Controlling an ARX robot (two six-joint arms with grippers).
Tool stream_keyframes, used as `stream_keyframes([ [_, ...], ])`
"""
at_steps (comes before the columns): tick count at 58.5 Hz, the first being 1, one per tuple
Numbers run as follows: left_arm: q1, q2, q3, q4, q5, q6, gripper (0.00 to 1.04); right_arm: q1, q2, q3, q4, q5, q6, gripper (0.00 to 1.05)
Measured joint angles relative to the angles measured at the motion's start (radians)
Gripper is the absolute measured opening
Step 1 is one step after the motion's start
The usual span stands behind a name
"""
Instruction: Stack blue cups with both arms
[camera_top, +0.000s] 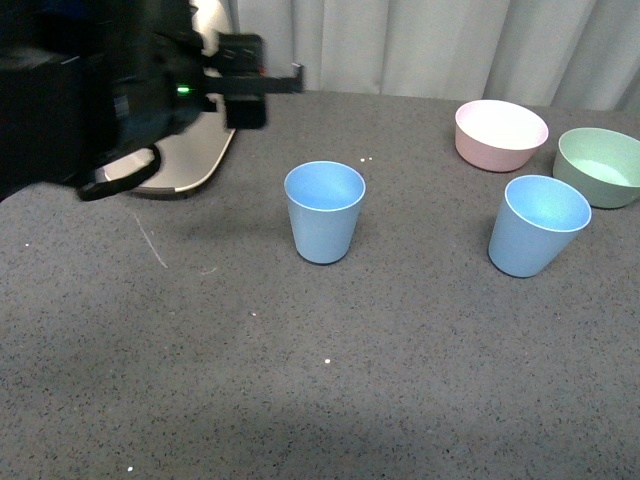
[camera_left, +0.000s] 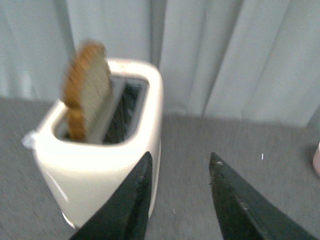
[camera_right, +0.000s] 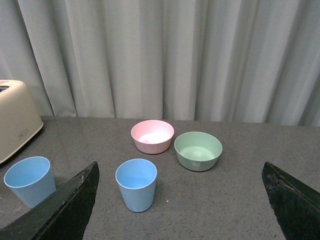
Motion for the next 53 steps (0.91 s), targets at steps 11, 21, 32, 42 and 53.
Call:
stream_keyframes([
  [11, 0.08, -0.197, -0.219, 0.084, 0.071, 0.036, 0.03, 0.0, 0.0, 0.0, 0.0, -0.001, 0.0, 0.95],
  [21, 0.127, -0.309, -0.355, 0.081, 0.128, 0.046, 0.04, 0.0, 0.0, 0.0, 0.0, 0.0, 0.0, 0.95],
  [32, 0.177, -0.451, -0.455, 0.047, 0.172, 0.05, 0.04, 0.0, 0.0, 0.0, 0.0, -0.001, 0.0, 0.95],
  [42, 0.214, -0.577, -0.529, -0.011, 0.206, 0.052, 0.04, 0.0, 0.0, 0.0, 0.0, 0.0, 0.0, 0.95],
  [53, 0.245, -0.723, -0.588, -0.101, 0.238, 0.052, 0.04, 0.0, 0.0, 0.0, 0.0, 0.0, 0.0, 0.95],
])
